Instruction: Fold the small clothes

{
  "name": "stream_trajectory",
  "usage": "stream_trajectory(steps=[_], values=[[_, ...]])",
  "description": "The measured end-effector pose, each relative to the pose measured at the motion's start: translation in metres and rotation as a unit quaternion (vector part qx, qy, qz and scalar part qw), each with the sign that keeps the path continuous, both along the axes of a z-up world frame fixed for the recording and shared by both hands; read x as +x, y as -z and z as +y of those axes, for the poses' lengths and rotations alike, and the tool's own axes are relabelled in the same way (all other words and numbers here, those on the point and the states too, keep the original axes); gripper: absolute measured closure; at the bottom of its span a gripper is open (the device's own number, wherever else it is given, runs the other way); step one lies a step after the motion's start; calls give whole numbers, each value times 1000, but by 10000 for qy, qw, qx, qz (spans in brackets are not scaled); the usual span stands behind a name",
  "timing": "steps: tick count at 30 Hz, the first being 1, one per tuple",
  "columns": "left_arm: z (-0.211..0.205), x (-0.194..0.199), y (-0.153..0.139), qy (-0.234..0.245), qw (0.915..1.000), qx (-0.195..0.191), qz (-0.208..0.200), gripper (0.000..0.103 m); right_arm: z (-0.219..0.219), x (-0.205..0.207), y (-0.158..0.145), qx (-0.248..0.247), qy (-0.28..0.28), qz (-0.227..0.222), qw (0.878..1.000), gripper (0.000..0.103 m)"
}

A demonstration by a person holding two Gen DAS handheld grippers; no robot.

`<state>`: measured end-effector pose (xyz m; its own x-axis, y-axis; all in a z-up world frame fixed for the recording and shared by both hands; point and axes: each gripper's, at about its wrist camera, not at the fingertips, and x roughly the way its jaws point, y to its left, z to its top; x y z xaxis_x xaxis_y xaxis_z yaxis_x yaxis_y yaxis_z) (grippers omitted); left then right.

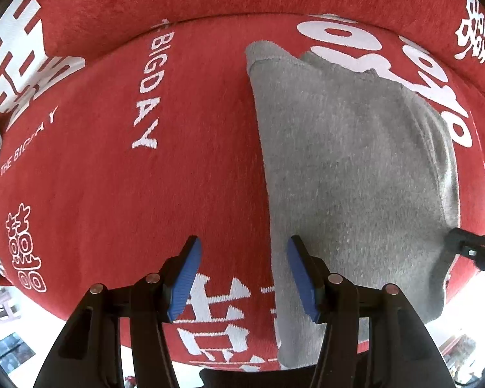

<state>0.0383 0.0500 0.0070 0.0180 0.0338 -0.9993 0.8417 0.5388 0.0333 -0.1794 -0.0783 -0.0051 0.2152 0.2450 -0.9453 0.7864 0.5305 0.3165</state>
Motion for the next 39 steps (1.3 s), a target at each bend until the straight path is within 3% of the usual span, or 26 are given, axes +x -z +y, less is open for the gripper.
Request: stream_trajectory(steps=[12, 25, 28, 30, 33, 35, 39], values=[[12, -13, -21, -82, 9998, 55, 155, 46, -6, -18, -21, -19, 481, 302, 9984, 92], [23, -28, -59, -34, 9996, 203, 205, 46, 18, -11, -66, -75, 519, 350, 9980, 91], [25, -29, -77, -52, 9998, 159, 54, 21, 22, -6, -79, -222, 434, 443, 9978, 90], [26, -29, -86, -15, 9999, 96, -54, 21, 23, -3, -88, -285, 412, 453, 9977, 90], [27, -27, -97, -42, 9999, 82, -69, 21, 25, 2, -98, -336, 387, 468, 9976, 80], [28, -26, -103, -101, 9999, 84, -57, 21, 28, 5, -104, -449, 328, 517, 9971, 65], [30, -27, -110, -146, 9998, 94, -42, 21, 31, 13, -117, -732, 155, 584, 9955, 59]])
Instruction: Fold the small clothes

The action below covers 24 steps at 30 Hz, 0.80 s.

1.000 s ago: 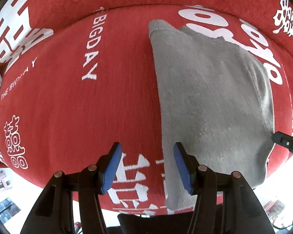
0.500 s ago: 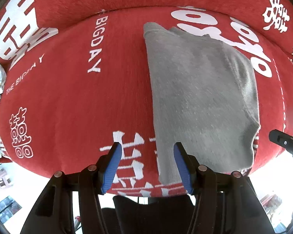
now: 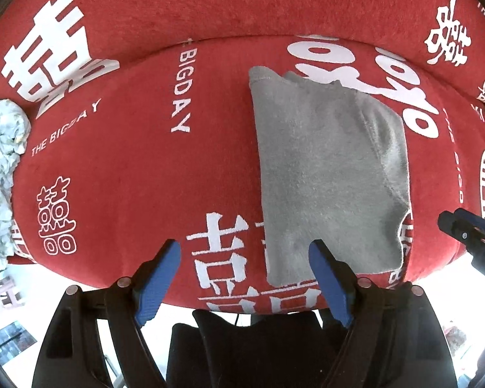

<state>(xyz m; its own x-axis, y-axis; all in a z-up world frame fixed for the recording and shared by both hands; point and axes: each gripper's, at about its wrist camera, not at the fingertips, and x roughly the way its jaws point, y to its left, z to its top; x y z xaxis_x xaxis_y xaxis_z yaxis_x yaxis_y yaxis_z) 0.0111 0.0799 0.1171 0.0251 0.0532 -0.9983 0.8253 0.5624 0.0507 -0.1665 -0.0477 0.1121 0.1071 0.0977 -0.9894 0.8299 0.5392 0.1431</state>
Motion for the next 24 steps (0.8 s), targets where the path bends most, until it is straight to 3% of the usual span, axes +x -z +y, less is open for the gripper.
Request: stream_trajectory(steps=[5, 9, 11, 14, 15, 16, 24], values=[[2, -3, -5, -23, 10000, 7, -31, 21, 3, 9, -13, -308, -132, 78, 9994, 21], [2, -3, -9, -63, 10000, -9, 11, 21, 5, 13, -18, -414, -168, 115, 9989, 17], [3, -2, -9, -115, 9999, -5, 74, 21, 6, 14, -19, -449, -149, 151, 9988, 2], [4, 0, -11, -181, 9997, -55, 129, 19, 6, 14, -22, -531, -117, 162, 9984, 0], [4, 0, -11, -191, 9997, -57, 128, 13, 6, 14, -22, -561, -115, 192, 9982, 0], [4, 0, -12, -203, 9997, -58, 122, 0, 5, 14, -22, -571, -104, 207, 9981, 0], [5, -1, -17, -194, 9998, -99, 12, 0, 4, 12, -25, -520, -5, 206, 9984, 0]])
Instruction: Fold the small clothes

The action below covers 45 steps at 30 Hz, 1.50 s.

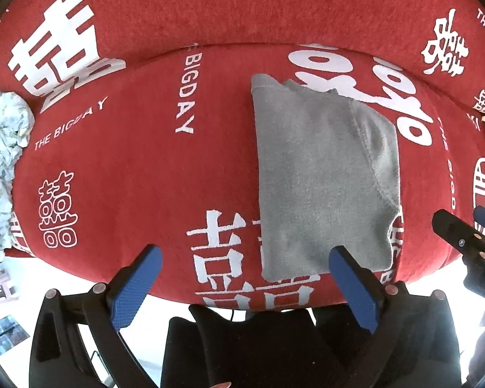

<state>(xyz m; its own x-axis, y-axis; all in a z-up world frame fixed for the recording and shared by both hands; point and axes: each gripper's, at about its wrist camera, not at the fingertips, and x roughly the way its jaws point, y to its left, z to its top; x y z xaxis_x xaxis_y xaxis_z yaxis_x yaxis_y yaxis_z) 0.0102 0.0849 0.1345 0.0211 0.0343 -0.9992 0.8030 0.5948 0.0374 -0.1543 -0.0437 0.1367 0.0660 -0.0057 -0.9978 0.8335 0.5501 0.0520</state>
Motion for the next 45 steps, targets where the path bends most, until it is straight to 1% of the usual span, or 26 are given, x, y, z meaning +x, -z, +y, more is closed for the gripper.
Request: stream_trajectory(steps=[12, 22, 45], values=[[-1, -3, -5, 10, 9998, 22, -210, 0, 1, 0, -2, 160, 42, 2, 9999, 0], [0, 1, -7, -62, 9997, 7, -242, 0, 1, 3, -6, 125, -11, 38, 9999, 0], [-2, 4, -8, -50, 9997, 8, -237, 0, -4, 9, -10, 109, -42, 53, 9999, 0]])
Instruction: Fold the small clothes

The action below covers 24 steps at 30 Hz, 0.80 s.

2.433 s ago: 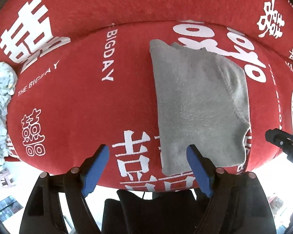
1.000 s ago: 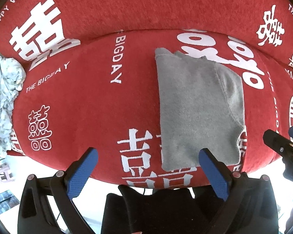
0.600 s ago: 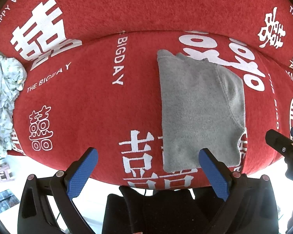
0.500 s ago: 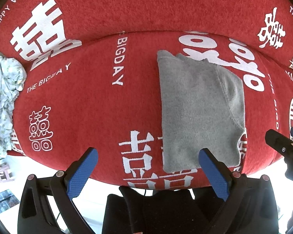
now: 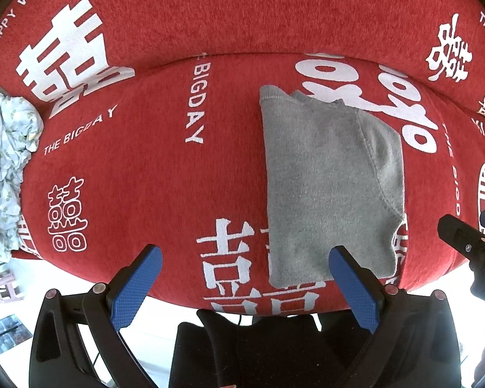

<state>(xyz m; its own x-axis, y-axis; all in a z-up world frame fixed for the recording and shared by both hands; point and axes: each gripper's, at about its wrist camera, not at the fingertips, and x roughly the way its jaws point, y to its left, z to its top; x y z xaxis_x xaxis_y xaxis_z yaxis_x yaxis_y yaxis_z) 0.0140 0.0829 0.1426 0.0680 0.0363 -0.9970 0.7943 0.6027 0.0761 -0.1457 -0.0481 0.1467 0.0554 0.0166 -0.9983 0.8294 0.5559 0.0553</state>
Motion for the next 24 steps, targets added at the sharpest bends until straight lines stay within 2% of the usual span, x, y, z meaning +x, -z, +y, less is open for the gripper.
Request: stream_trajectory(steps=[24], values=[[-3, 1, -2, -24, 10000, 9, -6, 0, -1, 1, 0, 3, -20, -3, 10000, 0]])
